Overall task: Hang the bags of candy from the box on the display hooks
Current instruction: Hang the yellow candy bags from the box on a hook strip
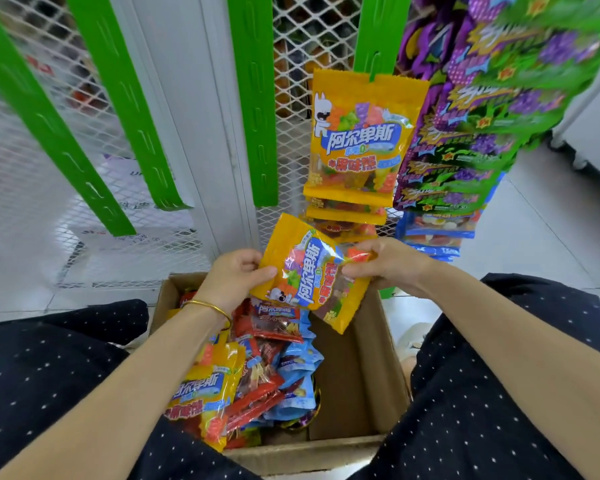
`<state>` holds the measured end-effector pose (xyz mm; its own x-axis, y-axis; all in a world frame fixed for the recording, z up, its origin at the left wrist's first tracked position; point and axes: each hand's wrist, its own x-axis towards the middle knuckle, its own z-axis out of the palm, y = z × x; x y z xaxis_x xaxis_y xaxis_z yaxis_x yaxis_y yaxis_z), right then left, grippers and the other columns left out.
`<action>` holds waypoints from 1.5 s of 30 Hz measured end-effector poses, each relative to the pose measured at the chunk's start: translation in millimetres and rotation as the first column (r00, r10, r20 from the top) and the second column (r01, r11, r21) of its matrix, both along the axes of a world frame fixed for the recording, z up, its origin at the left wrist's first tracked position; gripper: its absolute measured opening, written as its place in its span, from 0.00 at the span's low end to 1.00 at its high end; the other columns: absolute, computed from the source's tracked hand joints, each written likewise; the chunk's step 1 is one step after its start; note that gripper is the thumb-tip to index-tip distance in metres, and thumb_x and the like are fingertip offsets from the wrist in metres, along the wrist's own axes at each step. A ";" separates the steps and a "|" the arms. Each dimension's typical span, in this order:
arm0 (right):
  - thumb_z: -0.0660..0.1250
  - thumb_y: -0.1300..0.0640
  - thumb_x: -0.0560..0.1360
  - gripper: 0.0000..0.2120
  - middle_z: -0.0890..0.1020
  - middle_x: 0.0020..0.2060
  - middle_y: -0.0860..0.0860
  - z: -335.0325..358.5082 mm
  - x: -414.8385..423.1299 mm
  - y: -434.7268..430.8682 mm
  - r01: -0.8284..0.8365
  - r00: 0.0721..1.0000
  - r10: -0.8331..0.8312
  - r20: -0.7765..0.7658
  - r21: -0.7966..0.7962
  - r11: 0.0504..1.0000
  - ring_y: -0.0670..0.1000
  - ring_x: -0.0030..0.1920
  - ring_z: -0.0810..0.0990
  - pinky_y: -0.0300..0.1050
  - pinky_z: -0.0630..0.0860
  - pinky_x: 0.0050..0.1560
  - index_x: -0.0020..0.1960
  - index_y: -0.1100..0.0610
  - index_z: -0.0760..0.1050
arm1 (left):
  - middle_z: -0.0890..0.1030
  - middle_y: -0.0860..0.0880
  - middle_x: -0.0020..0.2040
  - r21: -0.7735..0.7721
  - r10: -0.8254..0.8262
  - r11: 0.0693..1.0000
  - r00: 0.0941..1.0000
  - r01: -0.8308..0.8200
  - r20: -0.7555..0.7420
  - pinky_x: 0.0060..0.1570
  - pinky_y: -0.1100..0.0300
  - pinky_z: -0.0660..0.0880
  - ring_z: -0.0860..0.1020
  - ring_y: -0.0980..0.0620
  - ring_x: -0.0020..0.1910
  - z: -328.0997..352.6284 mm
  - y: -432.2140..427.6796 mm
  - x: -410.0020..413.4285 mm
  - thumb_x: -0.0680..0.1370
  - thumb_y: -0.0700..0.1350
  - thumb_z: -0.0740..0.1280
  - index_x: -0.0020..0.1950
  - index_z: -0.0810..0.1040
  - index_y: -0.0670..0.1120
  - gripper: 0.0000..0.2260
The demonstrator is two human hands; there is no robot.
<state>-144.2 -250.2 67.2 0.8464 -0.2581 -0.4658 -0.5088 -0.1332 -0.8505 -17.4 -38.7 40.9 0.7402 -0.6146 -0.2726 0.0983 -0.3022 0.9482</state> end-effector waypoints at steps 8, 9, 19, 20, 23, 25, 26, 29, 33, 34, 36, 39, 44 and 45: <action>0.73 0.53 0.69 0.22 0.79 0.51 0.41 49.7 3.1 21.4 0.078 0.879 0.122 0.461 -0.391 0.917 0.39 0.50 0.79 0.34 0.76 0.51 0.61 0.49 0.72 | 0.75 0.54 0.36 0.194 -0.325 0.945 0.703 0.262 0.633 0.39 0.67 0.70 0.73 0.61 0.35 78.9 -31.7 6.0 0.73 0.37 0.69 0.38 0.74 0.50 0.09; 0.73 0.55 0.70 0.18 0.79 0.47 0.41 58.3 4.7 23.1 0.106 0.859 0.149 0.490 -0.454 0.885 0.39 0.47 0.79 0.32 0.75 0.47 0.58 0.50 0.74 | 0.75 0.54 0.36 0.223 -0.353 0.935 0.649 0.277 0.674 0.40 0.61 0.71 0.73 0.59 0.36 90.4 -39.0 5.8 0.73 0.38 0.69 0.39 0.74 0.50 0.08; 0.67 0.63 0.74 0.06 0.77 0.31 0.44 135.8 12.3 -8.4 0.537 0.577 -0.010 0.816 -0.370 0.758 0.39 0.29 0.74 0.30 0.68 0.32 0.41 0.54 0.76 | 0.77 0.48 0.51 -0.267 0.108 0.956 0.698 0.122 0.707 0.47 0.70 0.75 0.76 0.56 0.47 202.6 -117.6 23.5 0.75 0.41 0.67 0.60 0.73 0.41 0.14; 0.67 0.64 0.74 0.04 0.77 0.33 0.44 142.3 15.3 -9.7 0.557 0.562 -0.003 0.827 -0.376 0.740 0.38 0.30 0.74 0.28 0.67 0.33 0.43 0.57 0.76 | 0.77 0.49 0.50 -0.281 0.126 0.954 0.704 0.109 0.699 0.51 0.65 0.76 0.76 0.54 0.47 209.2 -124.9 25.4 0.76 0.42 0.66 0.62 0.72 0.40 0.15; 0.65 0.61 0.76 0.02 0.76 0.37 0.43 156.7 28.6 -12.7 0.641 0.548 0.058 0.834 -0.463 0.612 0.40 0.36 0.74 0.30 0.68 0.38 0.46 0.59 0.77 | 0.76 0.52 0.44 -0.285 0.131 0.953 0.714 0.100 0.688 0.49 0.56 0.78 0.78 0.53 0.45 223.3 -138.9 25.9 0.78 0.46 0.64 0.60 0.73 0.41 0.14; 0.63 0.60 0.77 0.04 0.76 0.39 0.47 163.6 39.6 -15.0 0.700 0.541 0.076 0.838 -0.498 0.512 0.46 0.40 0.74 0.37 0.70 0.41 0.48 0.60 0.76 | 0.75 0.51 0.38 -0.270 0.124 0.955 0.669 0.119 0.732 0.40 0.65 0.74 0.74 0.55 0.37 231.5 -143.7 26.7 0.78 0.48 0.63 0.52 0.77 0.39 0.13; 0.63 0.59 0.78 0.05 0.76 0.40 0.48 167.1 44.5 -15.5 0.723 0.535 0.085 0.840 -0.508 0.468 0.49 0.41 0.75 0.42 0.72 0.42 0.48 0.60 0.75 | 0.72 0.50 0.34 -0.244 0.112 0.961 0.631 0.126 0.767 0.34 0.67 0.69 0.70 0.55 0.32 235.0 -144.8 27.5 0.78 0.49 0.63 0.45 0.76 0.38 0.14; 0.60 0.58 0.79 0.06 0.78 0.41 0.53 174.8 56.2 -16.2 0.772 0.527 0.103 0.844 -0.526 0.357 0.54 0.39 0.76 0.50 0.71 0.40 0.49 0.61 0.73 | 0.66 0.47 0.31 -0.186 0.065 0.972 0.596 0.144 0.800 0.27 0.67 0.61 0.63 0.53 0.29 243.6 -145.1 29.9 0.78 0.50 0.63 0.37 0.72 0.41 0.15; 0.60 0.56 0.80 0.09 0.77 0.37 0.54 177.1 65.4 -16.1 0.819 0.510 0.130 0.850 -0.526 0.229 0.54 0.34 0.74 0.45 0.64 0.30 0.49 0.62 0.72 | 0.65 0.48 0.30 -0.124 0.017 0.982 0.584 0.143 0.811 0.25 0.66 0.60 0.64 0.53 0.28 248.3 -145.2 32.3 0.79 0.50 0.62 0.34 0.68 0.44 0.16; 0.60 0.57 0.79 0.09 0.76 0.35 0.53 178.0 66.6 -15.9 0.826 0.506 0.134 0.852 -0.524 0.206 0.54 0.32 0.72 0.43 0.61 0.27 0.48 0.63 0.72 | 0.64 0.49 0.29 -0.111 0.006 0.983 0.586 0.143 0.810 0.24 0.66 0.60 0.63 0.54 0.27 248.6 -145.3 32.7 0.79 0.50 0.62 0.33 0.66 0.45 0.16; 0.60 0.57 0.79 0.08 0.72 0.34 0.51 179.7 68.1 -16.0 0.823 0.528 0.117 0.841 -0.541 0.173 0.53 0.31 0.68 0.37 0.56 0.25 0.48 0.63 0.71 | 0.63 0.50 0.28 -0.087 -0.016 0.986 0.601 0.143 0.799 0.24 0.66 0.60 0.62 0.54 0.26 249.5 -145.6 32.9 0.79 0.50 0.61 0.31 0.64 0.47 0.18; 0.60 0.57 0.79 0.08 0.70 0.35 0.50 177.5 68.1 -16.4 0.797 0.576 0.100 0.811 -0.584 0.151 0.53 0.32 0.66 0.35 0.52 0.26 0.48 0.62 0.70 | 0.63 0.49 0.27 -0.064 -0.036 0.988 0.613 0.140 0.790 0.30 0.60 0.62 0.62 0.53 0.25 251.3 -145.6 32.6 0.79 0.51 0.60 0.30 0.63 0.47 0.19; 0.59 0.57 0.80 0.07 0.69 0.33 0.50 166.6 65.2 -14.7 0.764 0.603 0.095 0.792 -0.608 0.216 0.53 0.30 0.66 0.38 0.52 0.25 0.45 0.59 0.66 | 0.63 0.49 0.26 -0.021 -0.065 0.991 0.611 0.133 0.789 0.30 0.59 0.61 0.61 0.53 0.24 249.9 -143.4 32.1 0.80 0.53 0.59 0.30 0.63 0.46 0.20; 0.58 0.56 0.80 0.08 0.69 0.33 0.50 164.1 64.1 -14.1 0.757 0.609 0.095 0.788 -0.612 0.227 0.53 0.30 0.67 0.40 0.53 0.25 0.45 0.60 0.66 | 0.63 0.49 0.26 -0.012 -0.073 0.991 0.608 0.135 0.791 0.30 0.59 0.62 0.62 0.53 0.25 248.4 -142.6 32.4 0.80 0.53 0.59 0.30 0.65 0.45 0.20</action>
